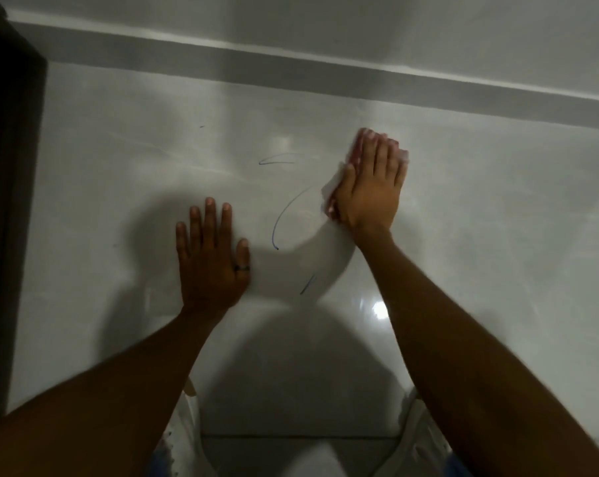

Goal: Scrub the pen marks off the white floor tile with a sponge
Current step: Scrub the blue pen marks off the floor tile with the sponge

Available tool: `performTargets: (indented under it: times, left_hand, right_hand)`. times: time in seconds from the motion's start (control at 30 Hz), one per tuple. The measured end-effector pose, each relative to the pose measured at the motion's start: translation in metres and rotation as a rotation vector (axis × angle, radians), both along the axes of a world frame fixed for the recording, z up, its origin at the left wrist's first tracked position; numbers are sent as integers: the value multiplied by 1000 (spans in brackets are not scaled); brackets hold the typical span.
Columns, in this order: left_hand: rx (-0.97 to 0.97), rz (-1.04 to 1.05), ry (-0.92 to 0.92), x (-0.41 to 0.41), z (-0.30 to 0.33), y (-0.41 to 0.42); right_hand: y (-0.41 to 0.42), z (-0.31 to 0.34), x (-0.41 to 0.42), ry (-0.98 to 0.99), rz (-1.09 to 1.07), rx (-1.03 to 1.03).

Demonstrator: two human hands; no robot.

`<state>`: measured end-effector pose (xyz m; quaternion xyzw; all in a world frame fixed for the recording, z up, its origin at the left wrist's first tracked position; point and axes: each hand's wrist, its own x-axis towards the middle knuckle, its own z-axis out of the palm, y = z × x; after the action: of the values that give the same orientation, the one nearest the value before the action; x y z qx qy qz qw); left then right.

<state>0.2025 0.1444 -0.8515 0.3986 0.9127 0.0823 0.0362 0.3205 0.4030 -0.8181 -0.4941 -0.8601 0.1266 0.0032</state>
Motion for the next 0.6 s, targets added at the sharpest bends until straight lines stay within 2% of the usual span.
performTargets:
  times: [0.03, 0.13, 0.17, 0.2, 0.27, 0.3, 0.33, 0.4, 0.43, 0.47, 0.53, 0.57, 0.6]
  left_hand:
    - [-2, -4, -4, 0, 0, 0]
    - [5, -11, 11, 0, -2, 0]
    - [5, -11, 18, 0, -2, 0]
    - [7, -11, 22, 1, -3, -1]
    - [14, 1, 26, 1, -3, -1]
    - [19, 3, 26, 1, -3, -1]
    - [22, -2, 25, 1, -4, 0]
    - [26, -7, 34, 2, -3, -1]
    - [29, -4, 39, 2, -2, -1]
    - [31, -1, 42, 2, -2, 0]
    - [35, 2, 45, 2, -1, -1]
    - [40, 3, 41, 2, -1, -2]
    - [45, 2, 35, 3, -1, -1]
  right_hand:
    - [-12, 0, -3, -4, 23, -9]
    - [-24, -7, 11, 62, 577, 3]
    - [-14, -6, 15, 71, 599, 12]
    - [-5, -5, 17, 66, 470, 17]
    - [-8, 0, 13, 6, 63, -5]
    - [-24, -1, 11, -12, 34, -3]
    - [-47, -2, 13, -4, 172, 3]
    - [-90, -9, 35, 47, 611, -33]
    - [-98, -12, 49, 51, 711, -42]
    - [-98, -16, 59, 54, 678, -30]
    - [-107, -15, 68, 34, 361, -22]
    - [-118, -15, 71, 28, 281, -30]
    - [-134, -16, 76, 41, 355, -39]
